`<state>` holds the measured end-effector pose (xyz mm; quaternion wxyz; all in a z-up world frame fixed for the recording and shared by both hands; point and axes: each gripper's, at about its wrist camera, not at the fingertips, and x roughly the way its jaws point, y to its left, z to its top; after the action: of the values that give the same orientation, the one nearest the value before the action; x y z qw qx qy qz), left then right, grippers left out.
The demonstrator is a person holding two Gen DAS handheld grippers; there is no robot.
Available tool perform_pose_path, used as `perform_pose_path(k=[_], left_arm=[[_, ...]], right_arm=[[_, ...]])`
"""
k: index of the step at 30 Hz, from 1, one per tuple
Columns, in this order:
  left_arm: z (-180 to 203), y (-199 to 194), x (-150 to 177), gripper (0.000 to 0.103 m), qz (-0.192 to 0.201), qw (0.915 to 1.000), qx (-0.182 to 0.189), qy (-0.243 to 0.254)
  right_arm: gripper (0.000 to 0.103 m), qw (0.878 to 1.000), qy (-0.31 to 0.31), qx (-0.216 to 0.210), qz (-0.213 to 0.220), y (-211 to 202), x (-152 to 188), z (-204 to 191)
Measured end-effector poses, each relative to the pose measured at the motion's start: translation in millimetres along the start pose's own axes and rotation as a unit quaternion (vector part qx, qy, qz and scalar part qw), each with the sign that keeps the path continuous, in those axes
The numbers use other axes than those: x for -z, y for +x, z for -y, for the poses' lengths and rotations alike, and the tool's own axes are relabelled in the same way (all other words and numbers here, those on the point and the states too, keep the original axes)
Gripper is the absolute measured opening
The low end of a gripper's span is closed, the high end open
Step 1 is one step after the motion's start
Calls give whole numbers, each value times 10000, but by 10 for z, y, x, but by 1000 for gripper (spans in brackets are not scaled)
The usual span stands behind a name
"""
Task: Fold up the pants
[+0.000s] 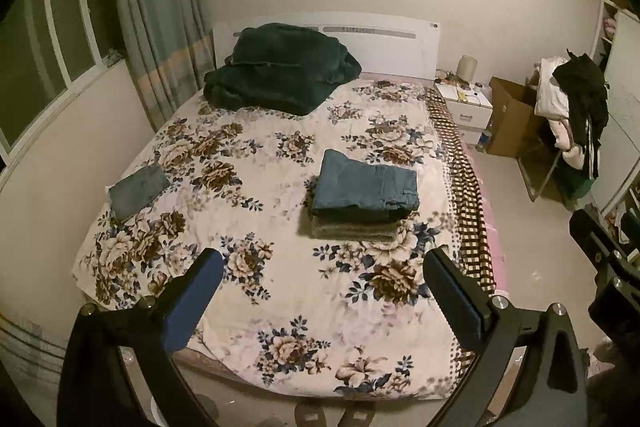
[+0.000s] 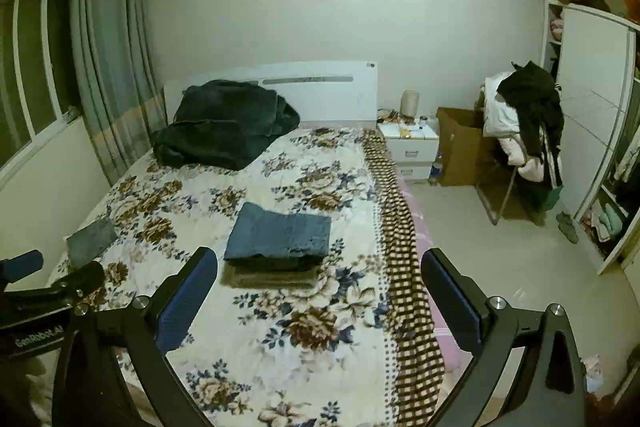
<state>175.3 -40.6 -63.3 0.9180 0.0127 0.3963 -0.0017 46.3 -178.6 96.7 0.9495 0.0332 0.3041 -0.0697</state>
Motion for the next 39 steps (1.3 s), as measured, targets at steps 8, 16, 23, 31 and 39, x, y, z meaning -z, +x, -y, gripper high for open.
perform_pose_path(k=[8,16,23,31,39], left_arm=[[-79,-69,-5,102,119,9999,-12,59],[-65,-94,-19,102,161,9998,-1,139],[-61,-95,-50,102,174,9997,-27,159],[-138,-51,-99,102,204,9996,-94,172],[-147,-33,-79,102,215,9996,-77,178]], right_arm=[[103,9999,26,1,-105,102,-28,-137],[103,9998,32,74,-162,133,-30,-124],[103,9996,133,70,-223,211,-5,-102],[103,9996,134,42,-255,250,13,-120],[103,9995,75,47,-290,311,38,-131]])
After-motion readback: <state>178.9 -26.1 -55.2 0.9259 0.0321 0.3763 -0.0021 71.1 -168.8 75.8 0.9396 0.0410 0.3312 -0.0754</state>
